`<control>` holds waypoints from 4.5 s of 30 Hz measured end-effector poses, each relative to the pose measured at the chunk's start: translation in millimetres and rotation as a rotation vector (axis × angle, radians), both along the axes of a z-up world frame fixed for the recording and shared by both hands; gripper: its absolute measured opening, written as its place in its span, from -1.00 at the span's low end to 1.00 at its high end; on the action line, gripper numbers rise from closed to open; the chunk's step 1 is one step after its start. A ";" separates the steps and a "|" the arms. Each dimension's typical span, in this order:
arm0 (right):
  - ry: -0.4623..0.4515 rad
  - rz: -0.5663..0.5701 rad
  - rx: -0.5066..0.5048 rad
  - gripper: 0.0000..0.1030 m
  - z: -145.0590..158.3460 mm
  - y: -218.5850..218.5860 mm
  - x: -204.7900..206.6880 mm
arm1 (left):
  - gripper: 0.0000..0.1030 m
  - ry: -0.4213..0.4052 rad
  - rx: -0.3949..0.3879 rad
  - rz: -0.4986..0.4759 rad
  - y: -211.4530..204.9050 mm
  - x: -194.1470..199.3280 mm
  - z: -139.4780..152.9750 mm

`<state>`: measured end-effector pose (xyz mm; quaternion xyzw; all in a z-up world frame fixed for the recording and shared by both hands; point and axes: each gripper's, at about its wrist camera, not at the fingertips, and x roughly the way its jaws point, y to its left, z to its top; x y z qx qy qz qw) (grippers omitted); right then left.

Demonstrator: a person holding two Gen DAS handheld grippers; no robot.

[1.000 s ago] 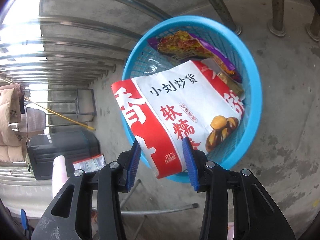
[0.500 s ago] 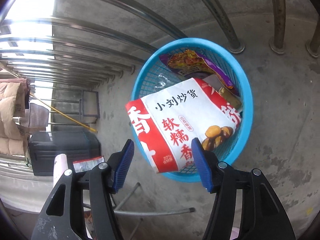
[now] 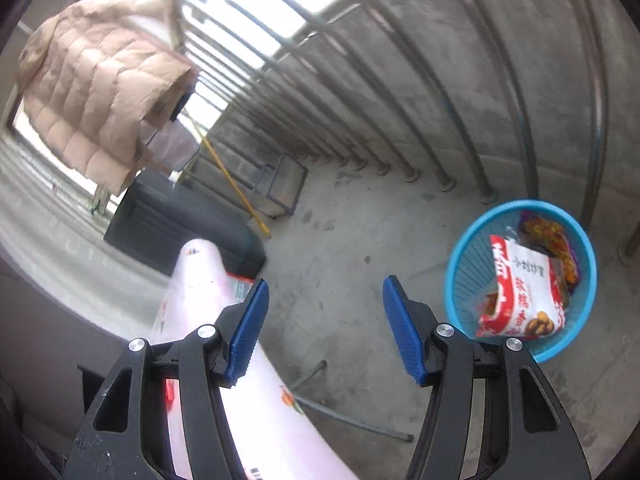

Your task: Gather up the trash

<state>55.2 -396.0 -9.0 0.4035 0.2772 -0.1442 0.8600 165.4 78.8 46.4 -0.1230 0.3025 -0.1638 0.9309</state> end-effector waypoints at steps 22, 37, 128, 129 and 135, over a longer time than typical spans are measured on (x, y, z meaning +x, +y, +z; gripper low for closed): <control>0.255 0.794 -0.311 -0.31 -38.5 295.3 224.1 | -0.59 0.288 0.177 -0.053 1.9 158.6 -94.6; 0.272 0.920 -0.239 -0.89 -42.5 311.0 164.3 | -0.88 0.367 0.108 -0.228 -18.7 49.1 -96.3; 0.152 0.839 -0.275 0.17 45.2 336.2 53.9 | 0.23 0.272 -0.037 0.121 56.9 -110.2 -92.6; 0.152 0.839 -0.275 0.17 45.2 336.2 53.9 | 0.23 0.272 -0.036 0.121 57.3 -110.4 -92.7; 0.150 0.839 -0.275 0.17 45.1 336.7 53.8 | 0.23 0.272 -0.036 0.123 57.6 -110.2 -93.0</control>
